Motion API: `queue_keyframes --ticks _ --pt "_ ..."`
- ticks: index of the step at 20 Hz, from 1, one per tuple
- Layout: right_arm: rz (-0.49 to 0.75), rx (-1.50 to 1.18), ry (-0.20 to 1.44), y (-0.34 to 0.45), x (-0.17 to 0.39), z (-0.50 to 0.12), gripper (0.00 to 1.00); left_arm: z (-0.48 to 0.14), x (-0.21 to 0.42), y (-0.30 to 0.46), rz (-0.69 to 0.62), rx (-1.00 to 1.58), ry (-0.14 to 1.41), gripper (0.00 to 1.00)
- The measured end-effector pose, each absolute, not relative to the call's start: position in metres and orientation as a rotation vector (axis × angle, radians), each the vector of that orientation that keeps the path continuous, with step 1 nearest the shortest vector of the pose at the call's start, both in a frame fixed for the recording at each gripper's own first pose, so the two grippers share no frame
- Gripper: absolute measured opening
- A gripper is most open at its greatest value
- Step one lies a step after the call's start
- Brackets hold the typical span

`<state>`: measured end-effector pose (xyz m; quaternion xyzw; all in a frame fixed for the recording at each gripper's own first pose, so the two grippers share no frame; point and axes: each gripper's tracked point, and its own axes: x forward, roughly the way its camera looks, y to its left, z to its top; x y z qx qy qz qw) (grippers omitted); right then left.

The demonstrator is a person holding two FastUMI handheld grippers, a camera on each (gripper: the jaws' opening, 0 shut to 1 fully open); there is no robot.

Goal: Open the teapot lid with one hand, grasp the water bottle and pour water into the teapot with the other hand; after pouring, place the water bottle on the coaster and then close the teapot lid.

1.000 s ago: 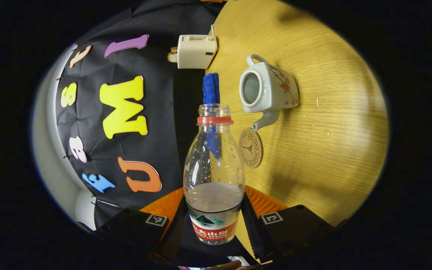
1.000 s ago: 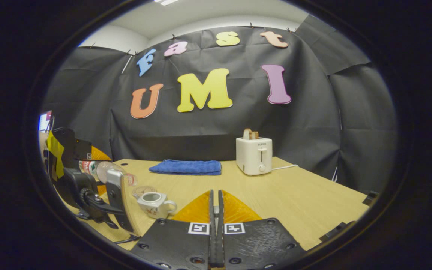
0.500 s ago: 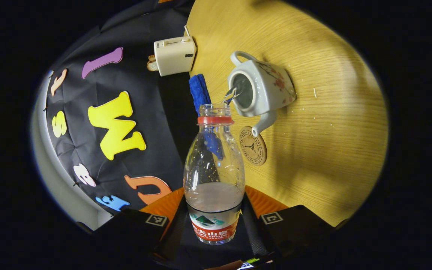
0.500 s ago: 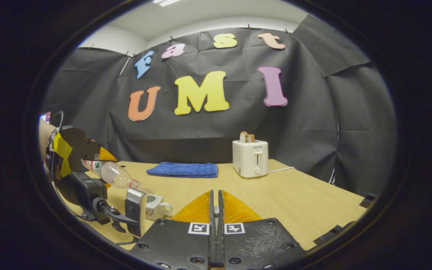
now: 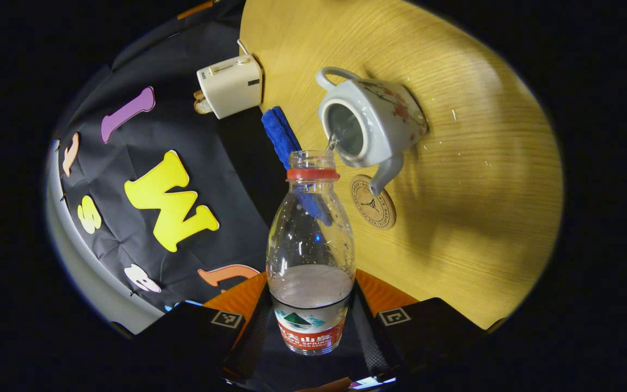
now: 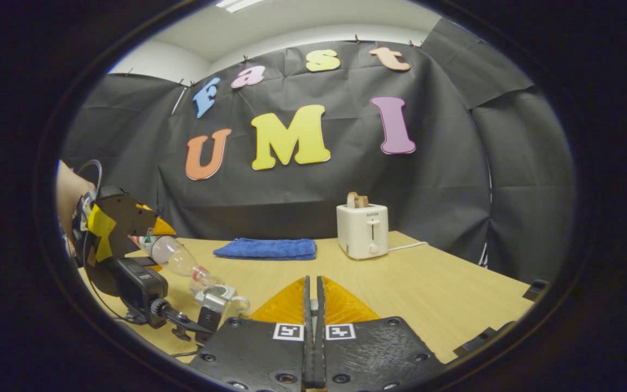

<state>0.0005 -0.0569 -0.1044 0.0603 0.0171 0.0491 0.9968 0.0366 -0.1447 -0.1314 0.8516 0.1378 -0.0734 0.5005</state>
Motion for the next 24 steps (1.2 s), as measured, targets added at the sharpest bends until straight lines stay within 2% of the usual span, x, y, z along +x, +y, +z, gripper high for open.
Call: queue_keyframes --ticks 3,4,5,13,24 --pt "0.11 0.122 0.043 -0.054 0.001 -0.107 0.0 -0.122 0.04 -0.147 -0.162 2.109 0.312 0.75" --pt "0.109 0.12 0.041 -0.055 0.0 -0.106 0.0 -0.12 0.039 -0.148 -0.159 2.119 0.304 0.8" --pt "0.107 0.117 0.04 -0.055 0.001 -0.106 0.0 -0.116 0.037 -0.152 -0.156 2.125 0.296 0.75" --pt "0.11 0.111 0.042 -0.054 0.001 -0.107 0.0 -0.099 0.036 -0.158 -0.099 2.219 0.255 0.75" --pt "0.108 0.114 0.046 -0.057 0.003 -0.109 0.0 -0.101 0.036 -0.165 -0.098 2.25 0.235 0.75"
